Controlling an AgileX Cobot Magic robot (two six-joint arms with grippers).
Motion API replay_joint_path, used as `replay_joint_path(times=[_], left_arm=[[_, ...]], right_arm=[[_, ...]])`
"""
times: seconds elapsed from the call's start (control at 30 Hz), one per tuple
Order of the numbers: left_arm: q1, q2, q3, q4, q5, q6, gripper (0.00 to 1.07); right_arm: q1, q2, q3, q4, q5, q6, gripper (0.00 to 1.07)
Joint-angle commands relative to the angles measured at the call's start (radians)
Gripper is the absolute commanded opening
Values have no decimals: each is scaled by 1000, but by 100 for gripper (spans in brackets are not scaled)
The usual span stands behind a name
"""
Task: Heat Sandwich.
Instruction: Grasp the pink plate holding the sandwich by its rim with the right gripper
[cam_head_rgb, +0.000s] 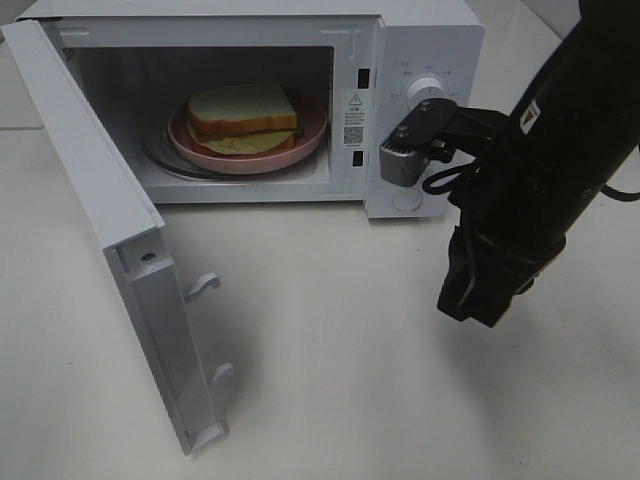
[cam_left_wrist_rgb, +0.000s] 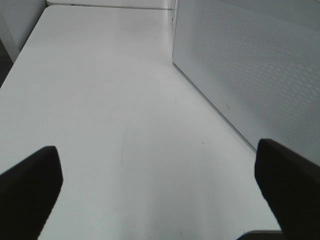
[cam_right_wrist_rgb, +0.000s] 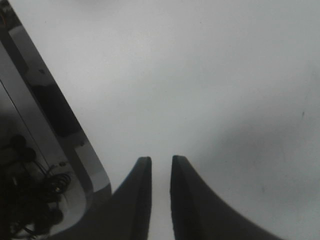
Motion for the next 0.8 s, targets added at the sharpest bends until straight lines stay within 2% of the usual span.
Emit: replay_joint_path(times=[0.03,0.1,0.27,0.37,0.4,0.43,0.5,0.57,0.67,0.8], left_arm=[[3,-4,3,-5,-14,-2,100],[3,-4,3,-5,-14,-2,100],[3,-4,3,-5,-14,-2,100],[3,-4,3,-5,-14,-2,100],[3,-4,3,-5,-14,-2,100],[3,-4,3,-5,-14,-2,100],[3,-4,3,-5,-14,-2,100],[3,-4,3,-5,-14,-2,100],[3,-4,3,-5,-14,-2,100],[3,-4,3,-5,-14,-2,100]], right_arm=[[-7,-8,-4,-5,2,-216,19],[-7,-8,-4,-5,-1,-372,21],[-7,-8,-4,-11,-7,-449,26],[-5,-8,-4,-67,-48,-443,45],[-5,-8,-4,-89,-72,-422,57],[-5,-8,-4,-89,-72,-422,57],[-5,-8,-4,-103,-102,-398,71],[-5,-7,-4,-109,-111,-383,89],[-5,-7,-4,-110,-114,-383,94],[-5,-6,-4,-135,-128,-383,93]])
